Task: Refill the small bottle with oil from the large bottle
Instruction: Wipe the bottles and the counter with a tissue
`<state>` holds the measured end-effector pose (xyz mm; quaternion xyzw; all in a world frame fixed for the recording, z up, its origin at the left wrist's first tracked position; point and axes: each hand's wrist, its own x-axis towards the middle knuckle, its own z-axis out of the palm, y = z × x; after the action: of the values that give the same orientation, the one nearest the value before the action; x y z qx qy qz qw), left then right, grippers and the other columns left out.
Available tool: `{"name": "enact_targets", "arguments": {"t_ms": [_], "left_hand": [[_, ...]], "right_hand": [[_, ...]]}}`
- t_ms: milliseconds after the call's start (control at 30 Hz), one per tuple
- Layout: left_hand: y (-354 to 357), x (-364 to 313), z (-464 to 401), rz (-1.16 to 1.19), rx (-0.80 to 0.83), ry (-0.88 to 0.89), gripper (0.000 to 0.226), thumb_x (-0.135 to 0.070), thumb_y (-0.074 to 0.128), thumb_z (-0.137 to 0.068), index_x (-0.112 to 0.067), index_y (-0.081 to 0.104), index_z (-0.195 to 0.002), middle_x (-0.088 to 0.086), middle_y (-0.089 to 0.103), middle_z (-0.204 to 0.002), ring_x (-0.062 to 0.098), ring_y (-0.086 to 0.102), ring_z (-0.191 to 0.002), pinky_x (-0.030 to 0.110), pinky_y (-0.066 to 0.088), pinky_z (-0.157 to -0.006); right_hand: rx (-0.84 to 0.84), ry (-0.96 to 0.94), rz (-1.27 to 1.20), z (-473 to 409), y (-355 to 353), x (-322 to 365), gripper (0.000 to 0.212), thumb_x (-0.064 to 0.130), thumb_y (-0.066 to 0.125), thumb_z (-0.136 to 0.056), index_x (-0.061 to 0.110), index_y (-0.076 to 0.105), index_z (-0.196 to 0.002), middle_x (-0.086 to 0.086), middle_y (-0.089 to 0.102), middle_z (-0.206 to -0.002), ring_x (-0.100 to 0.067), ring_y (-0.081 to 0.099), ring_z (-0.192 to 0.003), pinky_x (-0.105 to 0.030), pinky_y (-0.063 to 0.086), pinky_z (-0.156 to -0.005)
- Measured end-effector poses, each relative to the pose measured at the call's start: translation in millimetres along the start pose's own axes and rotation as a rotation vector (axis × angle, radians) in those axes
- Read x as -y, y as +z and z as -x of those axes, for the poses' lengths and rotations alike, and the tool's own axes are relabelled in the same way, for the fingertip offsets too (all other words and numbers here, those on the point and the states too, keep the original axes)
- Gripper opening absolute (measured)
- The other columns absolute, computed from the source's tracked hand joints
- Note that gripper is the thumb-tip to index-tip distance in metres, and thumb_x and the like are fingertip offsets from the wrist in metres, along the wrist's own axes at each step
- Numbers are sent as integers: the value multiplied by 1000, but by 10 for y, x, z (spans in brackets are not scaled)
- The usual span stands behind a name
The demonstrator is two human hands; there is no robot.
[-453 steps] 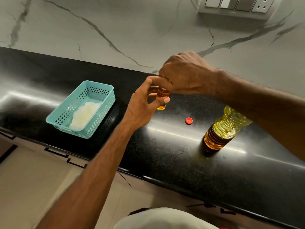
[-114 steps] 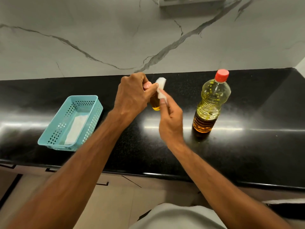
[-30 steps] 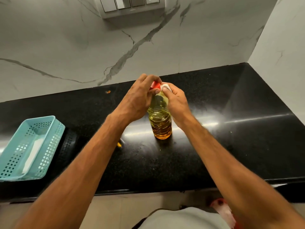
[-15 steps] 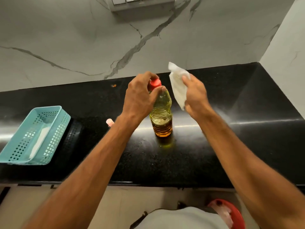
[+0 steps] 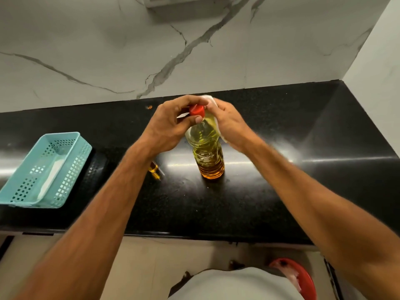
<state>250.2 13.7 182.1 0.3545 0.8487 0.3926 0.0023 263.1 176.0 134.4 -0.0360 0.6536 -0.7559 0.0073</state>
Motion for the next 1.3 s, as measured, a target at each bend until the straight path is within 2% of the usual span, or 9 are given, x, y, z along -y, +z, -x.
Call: {"name": "enact_targets", "arguments": {"t_ms": [200, 400, 567, 733, 867, 1000, 1100, 1200, 1300], "left_hand": [[-19, 40, 70, 69, 60, -59, 38, -2, 56, -92, -12, 52, -130, 3, 58, -127, 13, 54, -122, 25, 47, -102], [6, 40, 100, 121, 87, -80, 36, -1, 50, -95, -11, 49, -130, 4, 55, -126, 13, 53, -121, 24, 46, -102], [-2, 92, 210, 182, -5, -115, 35, -1, 49, -96, -12, 48, -130, 3, 57, -125, 12, 54, -121, 26, 47, -102], [92, 120, 216, 277, -66, -155, 35, -8, 51, -96, -8, 45, -131, 11, 55, -126, 17, 56, -119, 27, 48, -101], [315, 94, 162, 210, -259, -200, 31, -17, 56, -95, -9, 48, -124, 1, 55, -116, 8, 57, -104, 13, 49, -88], [530, 115, 109, 138, -565, -273, 31, -34, 64, -90, -12, 54, -109, -16, 54, -93, -9, 57, -84, 9, 49, -73], [593, 148, 72, 124, -654, -312, 28, -39, 66, -87, -13, 57, -87, -12, 55, -72, 2, 57, -67, 13, 49, -65], [576, 214, 48, 165, -646, -319, 37, -43, 66, -84, -7, 58, -83, 2, 65, -75, 9, 62, -69, 14, 50, -65], [479, 262, 76, 245, -635, -326, 51, -54, 62, -78, -4, 61, -88, 12, 71, -86, 20, 69, -82, 18, 54, -72]], "right_hand": [[-88, 141, -206, 81, -107, -160, 30, 22, 36, -105, 10, 61, -117, -17, 65, -114, -27, 64, -102, -42, 53, -90], [-64, -93, 153, 43, -14, -101, 33, 22, 37, -105, 3, 63, -113, -15, 66, -100, -16, 64, -87, -34, 55, -76], [-231, 38, 64, 243, 80, -463, 29, 24, 40, -105, 21, 68, -96, -11, 68, -92, -19, 64, -84, -36, 53, -71], [-313, 40, 92, 103, 39, -357, 30, 24, 39, -105, 16, 67, -97, -8, 68, -89, -12, 64, -78, -27, 53, -60], [-284, -21, 140, 177, 201, -506, 32, 28, 39, -105, 22, 68, -93, -21, 70, -93, -30, 67, -84, -51, 55, -76], [-330, -57, -3, 310, 314, -561, 30, 22, 38, -106, 22, 67, -96, -12, 72, -92, -20, 69, -85, -40, 57, -76], [-334, -152, -25, 282, 371, -459, 28, 21, 38, -105, 25, 65, -100, -2, 72, -93, -14, 70, -88, -30, 58, -76], [-331, -153, 96, 358, 390, -686, 27, 23, 39, -105, 18, 65, -102, -5, 69, -84, -13, 66, -79, -37, 55, -66], [-337, -71, 141, 464, 301, -873, 29, 20, 39, -105, 8, 64, -112, 9, 64, -78, 4, 60, -72, -20, 48, -64]]}}
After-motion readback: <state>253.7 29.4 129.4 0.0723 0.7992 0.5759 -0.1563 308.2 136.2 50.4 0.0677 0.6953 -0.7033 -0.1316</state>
